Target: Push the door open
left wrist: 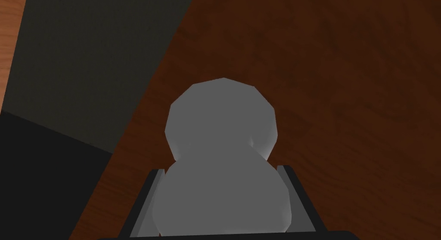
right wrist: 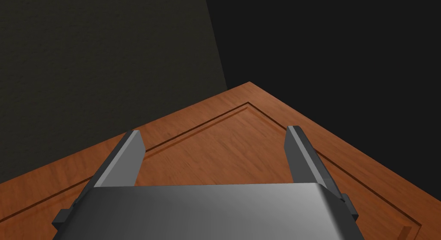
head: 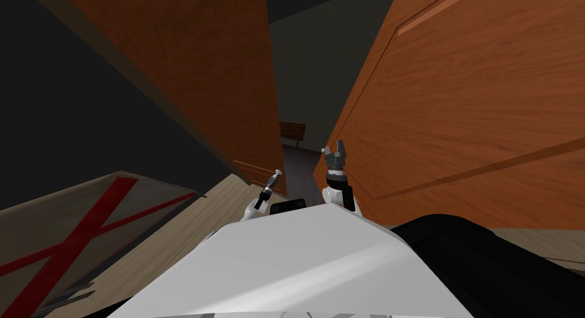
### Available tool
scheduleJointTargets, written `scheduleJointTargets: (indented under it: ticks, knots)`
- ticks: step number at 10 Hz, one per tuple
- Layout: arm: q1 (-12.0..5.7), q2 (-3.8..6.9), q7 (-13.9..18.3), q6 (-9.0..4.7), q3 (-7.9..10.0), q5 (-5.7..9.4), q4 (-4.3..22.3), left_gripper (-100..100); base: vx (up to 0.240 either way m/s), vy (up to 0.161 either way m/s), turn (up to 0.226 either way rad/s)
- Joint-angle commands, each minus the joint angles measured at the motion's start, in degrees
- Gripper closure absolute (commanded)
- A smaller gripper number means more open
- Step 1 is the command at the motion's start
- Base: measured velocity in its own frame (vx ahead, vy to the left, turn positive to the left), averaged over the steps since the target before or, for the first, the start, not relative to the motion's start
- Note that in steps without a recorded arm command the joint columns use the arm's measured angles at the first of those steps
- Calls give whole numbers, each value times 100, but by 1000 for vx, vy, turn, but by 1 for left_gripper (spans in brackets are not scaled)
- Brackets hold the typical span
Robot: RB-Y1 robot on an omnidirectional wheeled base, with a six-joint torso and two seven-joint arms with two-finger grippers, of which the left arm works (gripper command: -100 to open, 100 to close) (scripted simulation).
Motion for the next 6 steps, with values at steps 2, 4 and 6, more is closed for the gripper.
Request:
scheduleJointTargets:
  ticks: [2, 4, 6]
  knots:
    - [49, 17, 408, 81, 94, 67, -168, 100, 34, -20, -13]
    - [65, 7, 661, 88, 136, 101, -182, 100, 29, -16, -23]
    - [80, -3, 895, 95, 178, 135, -196, 100, 40, -22, -26]
